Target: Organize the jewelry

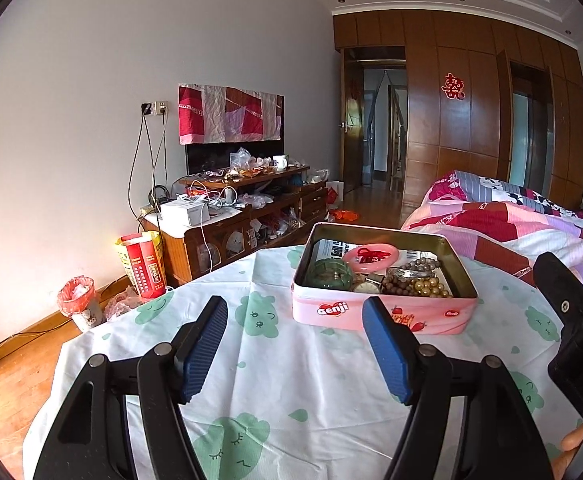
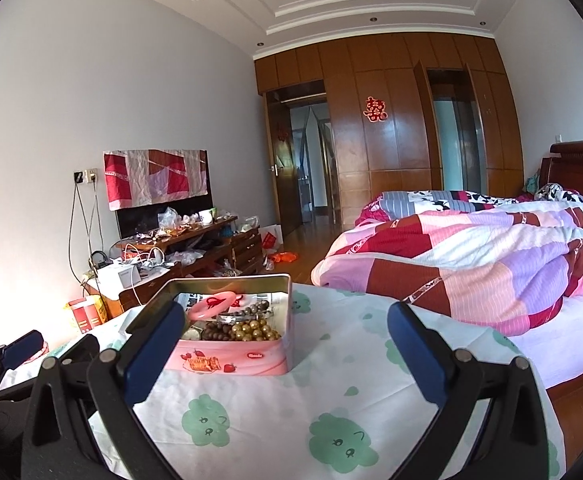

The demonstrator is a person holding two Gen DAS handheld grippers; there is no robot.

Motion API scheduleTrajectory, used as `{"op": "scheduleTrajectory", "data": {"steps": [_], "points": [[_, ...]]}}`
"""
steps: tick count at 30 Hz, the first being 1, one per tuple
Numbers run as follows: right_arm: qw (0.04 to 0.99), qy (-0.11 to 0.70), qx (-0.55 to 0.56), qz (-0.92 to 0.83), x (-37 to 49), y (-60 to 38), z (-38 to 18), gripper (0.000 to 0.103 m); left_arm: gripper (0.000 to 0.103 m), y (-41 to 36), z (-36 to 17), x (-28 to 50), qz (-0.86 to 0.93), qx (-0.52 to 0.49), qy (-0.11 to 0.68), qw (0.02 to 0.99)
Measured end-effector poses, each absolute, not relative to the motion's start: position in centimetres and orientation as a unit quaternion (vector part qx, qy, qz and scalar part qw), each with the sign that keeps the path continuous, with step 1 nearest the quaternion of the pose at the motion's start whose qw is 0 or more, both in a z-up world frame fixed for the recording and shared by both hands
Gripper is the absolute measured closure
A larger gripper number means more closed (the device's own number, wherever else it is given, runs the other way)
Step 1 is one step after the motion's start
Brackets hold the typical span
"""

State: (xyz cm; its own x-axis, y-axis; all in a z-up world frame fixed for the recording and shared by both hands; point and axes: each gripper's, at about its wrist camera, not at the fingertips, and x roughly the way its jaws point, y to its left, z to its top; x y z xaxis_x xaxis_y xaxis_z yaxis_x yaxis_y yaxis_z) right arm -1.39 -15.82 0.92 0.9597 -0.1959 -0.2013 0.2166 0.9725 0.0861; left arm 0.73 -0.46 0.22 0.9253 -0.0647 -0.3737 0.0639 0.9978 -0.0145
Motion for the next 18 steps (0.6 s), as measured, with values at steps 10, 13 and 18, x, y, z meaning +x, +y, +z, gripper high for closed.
{"op": "scheduleTrajectory", "data": {"steps": [10, 13, 18], "points": [[0.989, 0.097, 0.051, -0.102, -1.49, -15.89, 0.76, 0.0, 0.032, -0.3, 0.12, 0.66, -0.03, -0.001, 0.19, 0.981], [0.989, 0.097, 0.051, -0.102, -1.49, -15.88, 0.77, 0.0, 0.032, -0.23, 0.2, 0.56, -0.03, 0.0, 0.187, 0.982], [0.989, 0.099, 0.051, -0.102, -1.52, -15.87, 0.73, 0.0, 0.032, -0.06, 0.29, 0.37, -0.029, 0.001, 0.187, 0.982]]}}
